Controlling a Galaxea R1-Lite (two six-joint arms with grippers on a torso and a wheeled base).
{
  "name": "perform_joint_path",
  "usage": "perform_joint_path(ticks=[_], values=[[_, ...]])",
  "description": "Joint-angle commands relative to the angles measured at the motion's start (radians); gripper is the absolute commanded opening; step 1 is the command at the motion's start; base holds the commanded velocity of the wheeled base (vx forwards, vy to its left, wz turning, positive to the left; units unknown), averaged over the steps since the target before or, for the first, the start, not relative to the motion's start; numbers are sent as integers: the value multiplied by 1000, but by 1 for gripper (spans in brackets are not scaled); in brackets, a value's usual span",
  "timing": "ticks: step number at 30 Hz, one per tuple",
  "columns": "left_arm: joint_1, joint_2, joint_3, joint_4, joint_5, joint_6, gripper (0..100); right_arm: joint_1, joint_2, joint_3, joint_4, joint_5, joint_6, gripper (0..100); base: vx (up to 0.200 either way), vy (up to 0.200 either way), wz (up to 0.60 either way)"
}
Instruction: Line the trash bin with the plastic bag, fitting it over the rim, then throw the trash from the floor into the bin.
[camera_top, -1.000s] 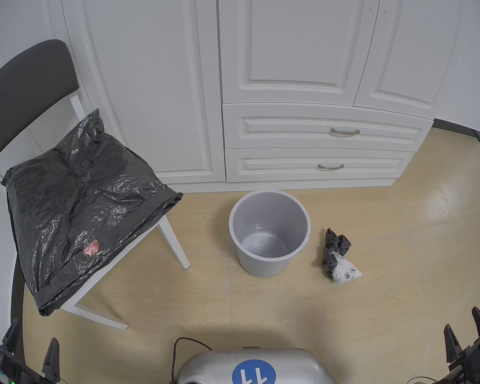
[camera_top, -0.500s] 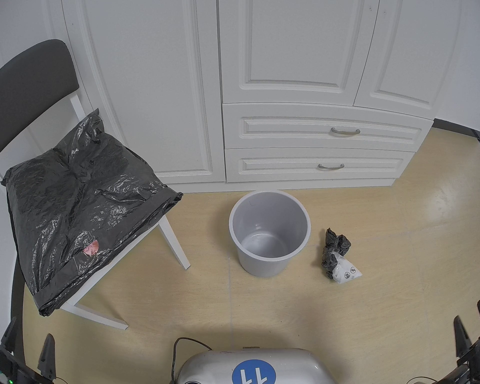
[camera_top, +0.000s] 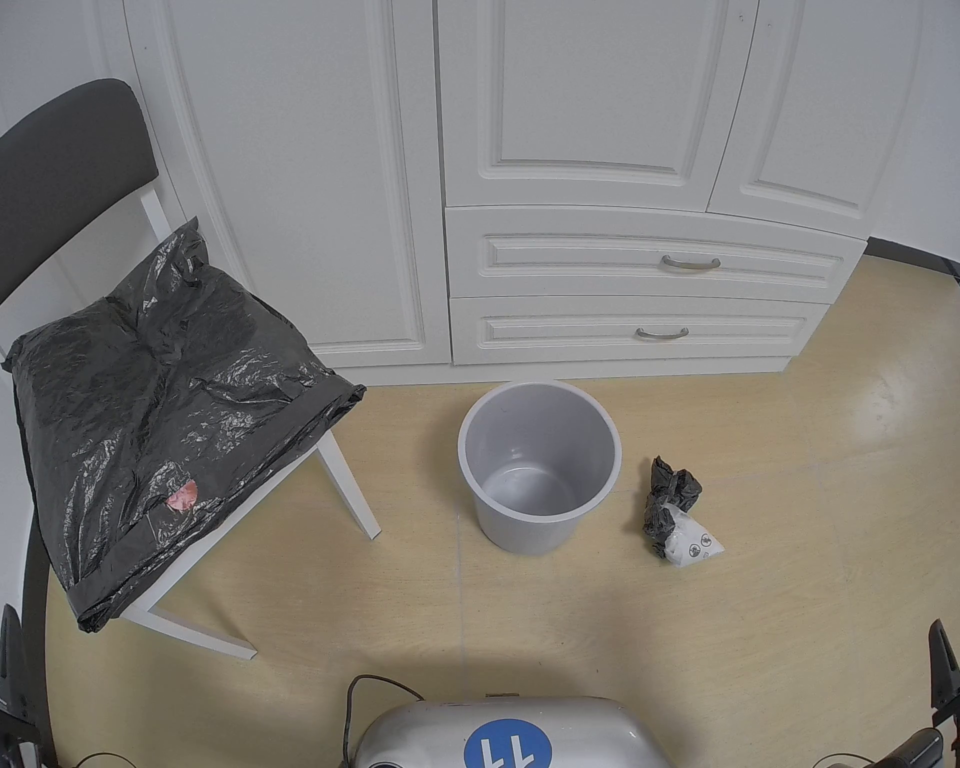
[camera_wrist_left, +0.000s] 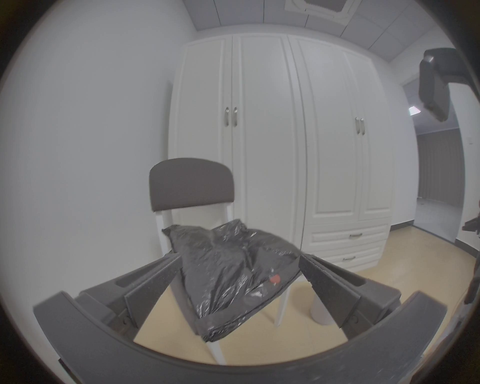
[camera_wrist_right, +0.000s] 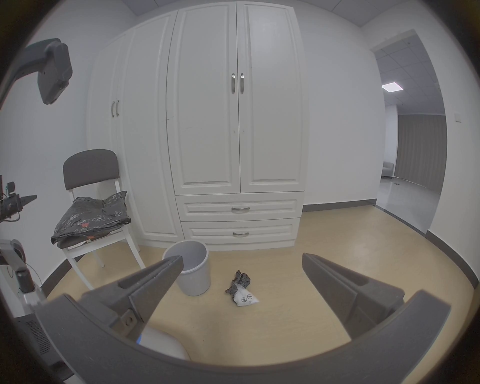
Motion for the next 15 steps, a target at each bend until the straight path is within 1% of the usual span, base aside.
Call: perform_joint_path(ticks=[1,2,3,4,5,6,8,10,12,13,15], values=[[0,-16,-56,90,43,7,100,1,-10,-21,6,1,12,100,0,0,0],[0,-16,-85,141,43,7,100,-1,-4,-37,8,1,13,100,0,0,0],[0,-16,-85,141,43,7,100,-1,-4,-37,8,1,13,100,0,0,0],[-1,-15,-174,300,39,10,100,-1,30,-94,16,1,18,100,0,0,0],[-3,-7,-227,386,34,10,100,-1,54,-128,26,1,26,100,0,0,0],[-6,13,-296,503,22,10,100,-2,88,-176,45,1,36,100,0,0,0],[-17,61,-388,644,-14,10,100,-4,149,-260,88,1,58,100,0,0,0],[-17,123,-440,707,-46,10,100,1,215,-335,146,2,70,100,0,0,0],[-10,182,-444,715,-50,14,100,2,271,-384,197,5,72,100,0,0,0],[-10,182,-444,715,-50,14,100,2,271,-384,197,5,72,100,0,0,0],[-10,268,-437,728,-49,57,100,4,366,-429,249,16,67,100,0,0,0]])
